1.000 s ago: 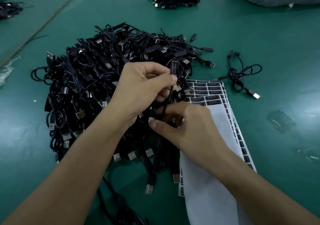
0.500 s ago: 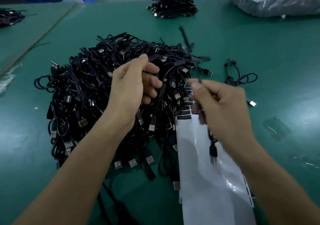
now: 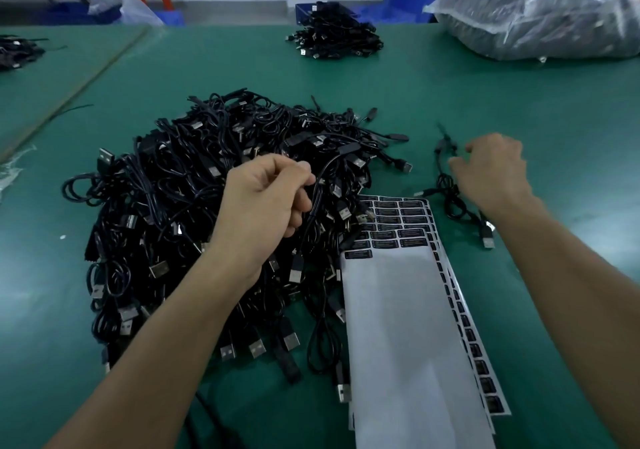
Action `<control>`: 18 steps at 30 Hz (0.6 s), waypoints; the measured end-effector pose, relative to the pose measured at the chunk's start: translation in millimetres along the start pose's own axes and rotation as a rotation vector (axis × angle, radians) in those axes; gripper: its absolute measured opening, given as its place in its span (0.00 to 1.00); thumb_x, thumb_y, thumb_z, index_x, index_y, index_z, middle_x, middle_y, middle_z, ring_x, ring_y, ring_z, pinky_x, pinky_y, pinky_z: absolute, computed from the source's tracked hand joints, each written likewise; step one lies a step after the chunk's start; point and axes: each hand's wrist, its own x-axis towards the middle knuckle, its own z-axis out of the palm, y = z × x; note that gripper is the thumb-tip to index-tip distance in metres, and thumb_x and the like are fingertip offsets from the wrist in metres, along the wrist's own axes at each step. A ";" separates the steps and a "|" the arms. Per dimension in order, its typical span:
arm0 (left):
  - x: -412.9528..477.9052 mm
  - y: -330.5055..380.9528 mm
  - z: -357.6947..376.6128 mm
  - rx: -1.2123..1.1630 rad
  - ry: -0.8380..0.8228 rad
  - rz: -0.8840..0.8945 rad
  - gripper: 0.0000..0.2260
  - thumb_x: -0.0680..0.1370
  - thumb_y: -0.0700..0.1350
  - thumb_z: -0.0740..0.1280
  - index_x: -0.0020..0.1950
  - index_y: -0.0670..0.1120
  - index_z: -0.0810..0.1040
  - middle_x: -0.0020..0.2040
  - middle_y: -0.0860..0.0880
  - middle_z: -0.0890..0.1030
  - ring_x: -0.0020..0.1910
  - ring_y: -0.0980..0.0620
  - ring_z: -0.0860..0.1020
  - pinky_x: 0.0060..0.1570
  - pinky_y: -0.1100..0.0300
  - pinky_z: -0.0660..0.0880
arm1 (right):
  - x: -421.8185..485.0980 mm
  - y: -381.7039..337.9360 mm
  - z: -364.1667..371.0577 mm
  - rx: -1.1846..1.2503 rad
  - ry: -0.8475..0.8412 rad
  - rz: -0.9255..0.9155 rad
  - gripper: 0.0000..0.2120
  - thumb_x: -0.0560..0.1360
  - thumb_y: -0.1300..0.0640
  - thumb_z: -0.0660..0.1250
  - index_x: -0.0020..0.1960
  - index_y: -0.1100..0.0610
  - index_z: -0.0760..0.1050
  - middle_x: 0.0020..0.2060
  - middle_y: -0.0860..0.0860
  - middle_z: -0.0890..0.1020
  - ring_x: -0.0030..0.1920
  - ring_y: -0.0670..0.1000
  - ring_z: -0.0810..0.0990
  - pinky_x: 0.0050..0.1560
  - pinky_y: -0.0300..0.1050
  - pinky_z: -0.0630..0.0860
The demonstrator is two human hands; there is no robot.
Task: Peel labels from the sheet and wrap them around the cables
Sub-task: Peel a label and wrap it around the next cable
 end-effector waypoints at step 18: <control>6.7 -17.8 -0.9 0.268 0.047 0.120 0.05 0.78 0.44 0.70 0.48 0.54 0.77 0.36 0.55 0.76 0.28 0.58 0.71 0.30 0.61 0.70 | -81.4 -93.4 32.4 0.336 -0.189 -0.266 0.13 0.78 0.42 0.65 0.50 0.52 0.74 0.40 0.53 0.80 0.45 0.55 0.77 0.46 0.50 0.73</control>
